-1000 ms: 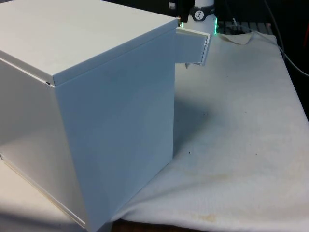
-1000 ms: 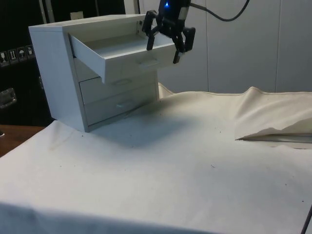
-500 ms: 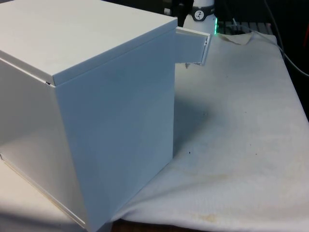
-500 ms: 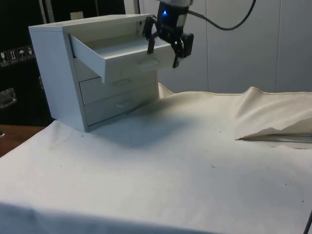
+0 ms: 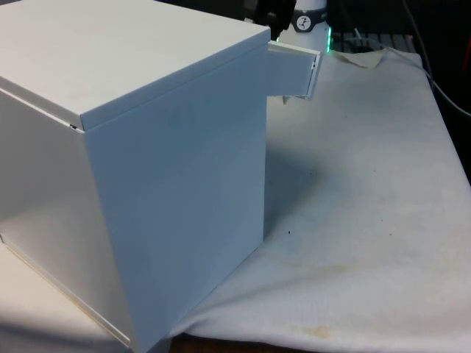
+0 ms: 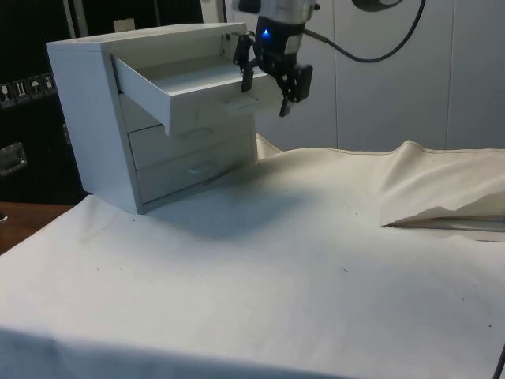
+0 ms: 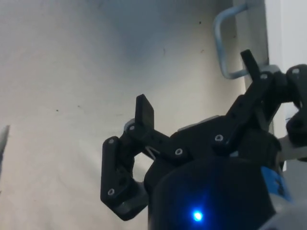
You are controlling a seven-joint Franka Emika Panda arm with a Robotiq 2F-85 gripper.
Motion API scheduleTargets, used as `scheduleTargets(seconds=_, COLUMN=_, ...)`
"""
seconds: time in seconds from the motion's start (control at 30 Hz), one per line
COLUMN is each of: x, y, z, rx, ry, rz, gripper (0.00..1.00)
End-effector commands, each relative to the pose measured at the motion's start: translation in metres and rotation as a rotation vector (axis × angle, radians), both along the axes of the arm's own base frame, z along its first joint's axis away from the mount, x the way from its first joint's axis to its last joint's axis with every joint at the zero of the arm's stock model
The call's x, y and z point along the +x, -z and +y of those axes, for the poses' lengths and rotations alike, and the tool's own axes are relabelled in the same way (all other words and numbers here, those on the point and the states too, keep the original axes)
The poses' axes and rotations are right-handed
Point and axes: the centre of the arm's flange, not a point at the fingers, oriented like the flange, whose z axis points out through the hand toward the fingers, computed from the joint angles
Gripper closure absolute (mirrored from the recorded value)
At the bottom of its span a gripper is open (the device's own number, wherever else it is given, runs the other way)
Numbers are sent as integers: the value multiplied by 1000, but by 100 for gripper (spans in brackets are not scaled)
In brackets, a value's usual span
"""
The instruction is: Open the drawer, then close it.
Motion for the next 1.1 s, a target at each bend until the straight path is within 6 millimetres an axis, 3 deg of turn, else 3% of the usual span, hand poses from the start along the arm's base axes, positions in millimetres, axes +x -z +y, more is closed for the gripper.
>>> scheduleTargets(seconds=0.0, x=3, y=-3, z=-1, rx=-13, ry=7, rz=-24, gripper=0)
scheduleTargets(seconds=0.1, x=3, y=-1, z=0, rx=-18, ry=17, rz=-33, gripper=0)
scheduleTargets(seconds=0.17, x=3, y=0, z=0, rx=-20, ry=23, rz=-38, gripper=6)
scheduleTargets(seconds=0.33, x=2, y=2, z=1, rx=-24, ry=32, rz=-48, gripper=33)
scheduleTargets(seconds=0.4, x=2, y=2, z=2, rx=-26, ry=34, rz=-51, gripper=49)
scheduleTargets(seconds=0.47, x=2, y=2, z=2, rx=-26, ry=35, rz=-52, gripper=54)
scheduleTargets(seconds=0.63, x=2, y=3, z=2, rx=-28, ry=38, rz=-54, gripper=79)
scheduleTargets(seconds=0.7, x=2, y=3, z=2, rx=-30, ry=40, rz=-55, gripper=97)
scheduleTargets(seconds=1.07, x=14, y=0, z=-3, rx=-85, ry=62, rz=-62, gripper=100)
